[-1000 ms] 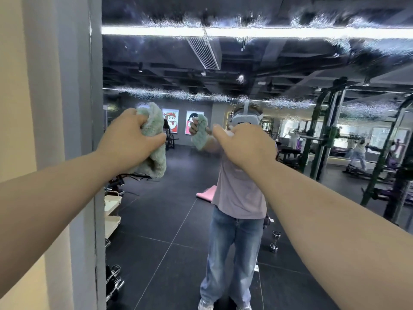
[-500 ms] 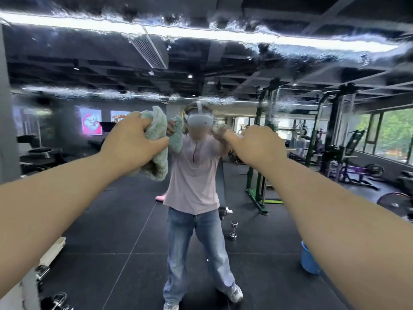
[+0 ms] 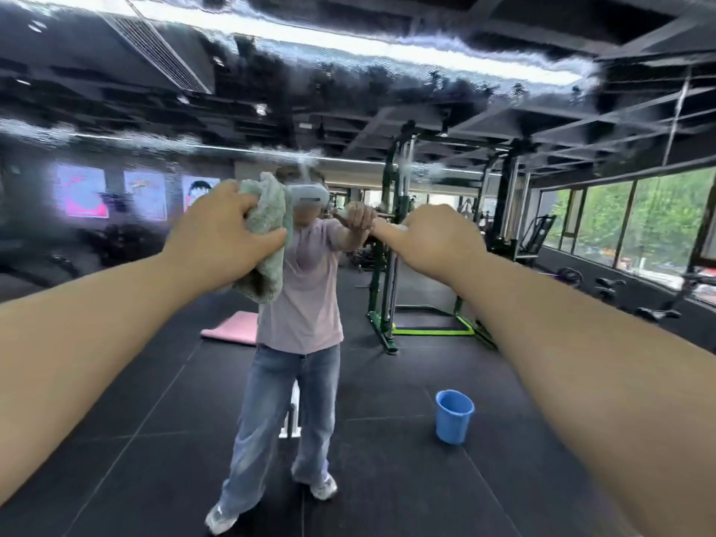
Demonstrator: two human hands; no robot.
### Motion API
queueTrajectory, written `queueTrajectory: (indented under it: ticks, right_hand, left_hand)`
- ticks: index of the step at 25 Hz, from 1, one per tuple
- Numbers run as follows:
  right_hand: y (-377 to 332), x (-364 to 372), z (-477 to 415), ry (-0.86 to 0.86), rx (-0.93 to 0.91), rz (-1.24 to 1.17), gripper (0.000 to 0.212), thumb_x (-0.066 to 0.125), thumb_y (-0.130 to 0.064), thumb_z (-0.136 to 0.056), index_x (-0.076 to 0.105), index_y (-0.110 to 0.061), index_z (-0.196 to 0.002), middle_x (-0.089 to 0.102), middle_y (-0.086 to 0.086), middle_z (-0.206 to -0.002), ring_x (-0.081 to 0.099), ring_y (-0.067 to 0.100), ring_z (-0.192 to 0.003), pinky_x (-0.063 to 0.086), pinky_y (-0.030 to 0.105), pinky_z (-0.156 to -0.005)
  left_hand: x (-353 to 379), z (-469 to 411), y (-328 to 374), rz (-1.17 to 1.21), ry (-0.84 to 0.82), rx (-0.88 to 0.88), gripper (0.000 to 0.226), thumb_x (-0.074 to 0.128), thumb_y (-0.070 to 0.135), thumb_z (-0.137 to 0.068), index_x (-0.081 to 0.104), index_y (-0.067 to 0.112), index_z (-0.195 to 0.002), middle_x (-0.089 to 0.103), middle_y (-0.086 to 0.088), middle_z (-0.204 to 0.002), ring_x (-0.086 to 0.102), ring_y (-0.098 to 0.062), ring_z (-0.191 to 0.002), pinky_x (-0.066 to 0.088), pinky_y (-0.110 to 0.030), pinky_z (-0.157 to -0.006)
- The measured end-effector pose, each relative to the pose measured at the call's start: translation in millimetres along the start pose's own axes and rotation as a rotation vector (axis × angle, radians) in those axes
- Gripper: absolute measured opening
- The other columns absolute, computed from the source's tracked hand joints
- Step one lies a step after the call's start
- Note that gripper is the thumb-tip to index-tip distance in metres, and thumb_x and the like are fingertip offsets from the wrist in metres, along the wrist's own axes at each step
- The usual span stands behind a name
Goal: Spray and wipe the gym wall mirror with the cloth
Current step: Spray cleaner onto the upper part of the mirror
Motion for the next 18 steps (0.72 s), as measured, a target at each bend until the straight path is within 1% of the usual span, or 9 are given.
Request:
queueTrajectory:
  ticks: [3,5,7,9,10,12,14,16,18]
  right_hand:
    - [56,-7,-9,0.029,-0.005,0.013,0.065,0.036,-0.068,-0.089,0.04,-0.015,-0.053,0.043,0.002,-0.058,0.043,0.021,-0.056,0.025,0.028,-0.049]
    - [83,-6,-17,0.06,0.002,0.001,0.069,0.033,-0.073,-0.087,0.042,-0.015,-0.052,0.043,0.002,-0.057,0.043,0.021,-0.056,0.025,0.028,-0.049]
    - [106,-3,-22,0.078,0.013,0.024,0.067,0.034,-0.071,-0.087,0.047,-0.014,-0.054,0.047,0.003,-0.06,0.048,0.023,-0.061,0.027,0.028,-0.05]
    - [135,-1,-21,0.096,0.036,0.046,0.064,0.035,-0.065,-0.088,0.049,-0.012,-0.056,0.05,0.005,-0.062,0.051,0.026,-0.065,0.029,0.028,-0.051]
    - [148,-1,-21,0.099,0.039,0.052,0.066,0.034,-0.065,-0.089,0.05,-0.01,-0.056,0.051,0.006,-0.061,0.051,0.026,-0.064,0.028,0.028,-0.051]
    - [178,-2,-22,0.109,0.058,0.058,0.073,0.028,-0.071,-0.087,0.051,-0.009,-0.056,0.052,0.006,-0.06,0.05,0.023,-0.06,0.026,0.028,-0.05]
    - [207,-9,-22,0.108,0.095,0.071,0.076,0.026,-0.074,-0.084,0.054,-0.008,-0.059,0.053,0.006,-0.063,0.05,0.02,-0.06,0.028,0.026,-0.051]
    - [232,-11,-24,0.098,0.125,0.08,0.074,0.028,-0.071,-0.084,0.057,-0.007,-0.061,0.056,0.006,-0.064,0.052,0.021,-0.062,0.031,0.026,-0.052]
    - [260,-10,-27,0.108,0.13,0.046,0.071,0.029,-0.07,-0.086,0.051,-0.01,-0.056,0.053,0.005,-0.061,0.051,0.023,-0.06,0.03,0.027,-0.052]
  left_hand:
    - [37,-14,46,0.007,-0.022,0.043,0.02,0.069,0.036,-0.082,0.061,0.018,-0.082,0.042,0.001,-0.091,0.045,-0.019,-0.083,0.031,-0.028,-0.072]
    - [58,-27,65,-0.005,-0.026,0.069,0.03,0.067,0.044,-0.08,0.064,0.015,-0.086,0.044,0.0,-0.092,0.045,-0.019,-0.084,0.031,-0.029,-0.071]
    - [74,-40,81,0.005,-0.036,0.108,0.046,0.056,0.059,-0.071,0.063,0.016,-0.085,0.048,-0.002,-0.095,0.047,-0.02,-0.086,0.035,-0.03,-0.074]
    - [91,-50,99,0.028,-0.045,0.133,0.051,0.043,0.066,-0.061,0.059,0.022,-0.081,0.048,-0.002,-0.096,0.045,-0.019,-0.086,0.036,-0.03,-0.075]
    - [97,-53,105,0.033,-0.036,0.136,0.053,0.042,0.067,-0.059,0.06,0.022,-0.082,0.048,-0.002,-0.096,0.045,-0.019,-0.085,0.037,-0.03,-0.075]
    - [113,-58,120,0.027,-0.039,0.134,0.046,0.052,0.061,-0.064,0.061,0.02,-0.082,0.047,-0.002,-0.095,0.047,-0.022,-0.086,0.037,-0.031,-0.075]
    - [130,-62,139,-0.001,-0.051,0.156,0.032,0.068,0.048,-0.076,0.055,0.018,-0.075,0.043,-0.002,-0.09,0.046,-0.022,-0.085,0.03,-0.029,-0.07]
    - [143,-68,157,-0.011,-0.044,0.186,0.028,0.07,0.038,-0.08,0.052,0.018,-0.071,0.041,0.0,-0.088,0.042,-0.018,-0.082,0.027,-0.027,-0.069]
    - [158,-72,181,0.004,-0.023,0.19,0.031,0.069,0.041,-0.079,0.047,0.026,-0.064,0.042,0.001,-0.087,0.042,-0.017,-0.082,0.029,-0.027,-0.07]
Point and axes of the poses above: each hand's wrist, its own z-axis away from the middle knuckle, its own x-axis out of the palm, y = z × x, the point moved 2 cm from there along -z, towards the middle knuckle
